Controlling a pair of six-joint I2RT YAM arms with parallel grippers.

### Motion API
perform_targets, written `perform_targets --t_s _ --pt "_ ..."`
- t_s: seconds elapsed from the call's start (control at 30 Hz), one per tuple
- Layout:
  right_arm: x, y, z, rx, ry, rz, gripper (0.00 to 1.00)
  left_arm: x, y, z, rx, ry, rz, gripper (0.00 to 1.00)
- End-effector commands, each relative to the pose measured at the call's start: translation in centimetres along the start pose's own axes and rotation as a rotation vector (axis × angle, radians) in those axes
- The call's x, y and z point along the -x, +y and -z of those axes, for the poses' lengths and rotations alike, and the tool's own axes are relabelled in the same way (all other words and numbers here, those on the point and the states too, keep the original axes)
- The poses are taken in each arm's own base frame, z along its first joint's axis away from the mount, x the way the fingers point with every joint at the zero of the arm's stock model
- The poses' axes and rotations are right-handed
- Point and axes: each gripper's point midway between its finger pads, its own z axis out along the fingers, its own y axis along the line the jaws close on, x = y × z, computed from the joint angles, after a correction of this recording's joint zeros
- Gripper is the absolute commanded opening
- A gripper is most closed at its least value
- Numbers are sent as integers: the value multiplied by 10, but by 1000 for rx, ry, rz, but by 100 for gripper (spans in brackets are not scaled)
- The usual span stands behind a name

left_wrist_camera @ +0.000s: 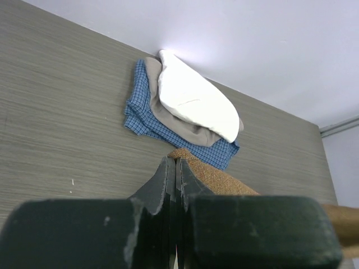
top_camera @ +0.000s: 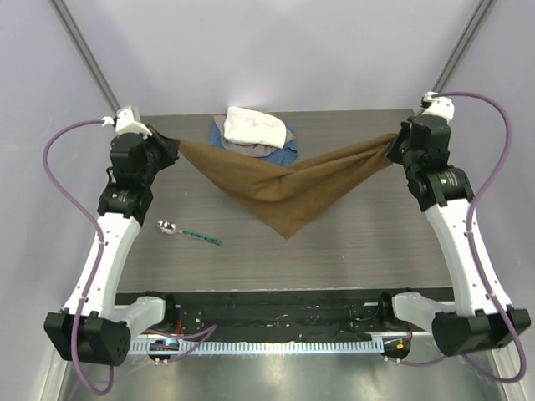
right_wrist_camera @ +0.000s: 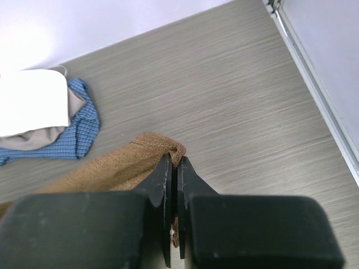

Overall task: Fold the napkin, place the utensils inside, and roll it up
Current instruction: Flatten the napkin out

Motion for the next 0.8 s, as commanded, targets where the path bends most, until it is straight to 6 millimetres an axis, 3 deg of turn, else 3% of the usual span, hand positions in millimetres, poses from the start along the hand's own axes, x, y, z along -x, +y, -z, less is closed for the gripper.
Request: perform_targets --t_s 0.0,0.07,0.1,0.13,0.2,0.27,0.33,0.37,0.43,0.5,0.53,0.57,0.6,0.63,0.67,0.73,0.77 --pt "25 12 -29 31 -43 10 1 -16 11 9 7 33 26 0" --pt "26 16 -44 33 -34 20 1 -21 7 15 -22 42 37 0" --pt "39 21 -46 47 -70 14 1 -28 12 16 -12 54 34 0" --pt "34 22 -62 42 -50 21 1 -29 13 18 -10 54 34 0" --pt "45 28 -77 53 -60 24 1 -41 20 15 6 79 33 0" --pt "28 31 -110 37 1 43 1 -51 26 10 23 102 36 0" --pt "31 37 -126 45 8 43 1 -63 35 6 49 124 43 0" --pt "13 37 -145 34 58 56 17 -67 38 5 57 134 48 0" --pt "3 41 -150 40 122 57 45 -75 37 5 52 161 64 0" --pt "-17 42 -146 51 189 42 65 -74 32 7 32 173 66 0" --pt "-25 51 -138 72 200 48 67 -78 32 11 31 202 57 0" --pt "-51 48 -134 66 247 58 68 -75 29 12 22 205 50 0" --pt "-43 51 -115 80 210 54 70 -78 29 12 21 224 42 0" --pt "-53 53 -106 73 214 51 70 -80 29 12 19 241 29 0" --pt "-87 59 -94 90 270 80 70 -85 26 15 5 273 25 0" --pt "-106 72 -67 140 290 68 71 -91 27 15 -2 306 11 0" --pt "-146 81 -54 176 365 106 71 -96 27 17 -7 331 -6 0"
